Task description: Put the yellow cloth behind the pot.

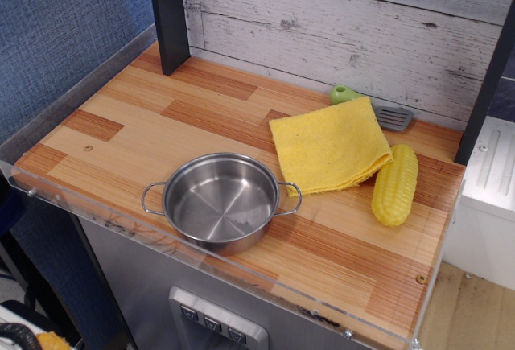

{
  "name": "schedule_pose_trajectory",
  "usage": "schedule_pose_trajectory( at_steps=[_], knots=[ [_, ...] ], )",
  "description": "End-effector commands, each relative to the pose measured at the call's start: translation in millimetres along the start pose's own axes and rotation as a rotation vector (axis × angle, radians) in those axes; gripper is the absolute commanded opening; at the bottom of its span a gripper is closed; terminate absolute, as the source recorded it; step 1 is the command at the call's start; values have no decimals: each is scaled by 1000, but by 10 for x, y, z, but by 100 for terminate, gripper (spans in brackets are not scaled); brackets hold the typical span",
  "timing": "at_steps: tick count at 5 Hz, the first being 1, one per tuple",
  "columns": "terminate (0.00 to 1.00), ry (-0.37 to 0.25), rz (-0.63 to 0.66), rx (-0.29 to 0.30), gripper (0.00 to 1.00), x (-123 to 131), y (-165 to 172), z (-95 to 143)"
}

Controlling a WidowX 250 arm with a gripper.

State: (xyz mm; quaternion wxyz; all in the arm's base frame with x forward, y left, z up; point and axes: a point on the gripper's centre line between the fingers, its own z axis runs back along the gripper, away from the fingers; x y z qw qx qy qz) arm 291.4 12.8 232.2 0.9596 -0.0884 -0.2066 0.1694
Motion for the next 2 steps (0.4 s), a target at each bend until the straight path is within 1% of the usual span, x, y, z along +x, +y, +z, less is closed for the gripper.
schedule_pose_trajectory(
  at_steps=[1, 2],
  knots=[
    [0, -44, -3, -11, 100, -87, 25, 137],
    [100, -44, -3, -11, 100, -87, 25, 137]
  ],
)
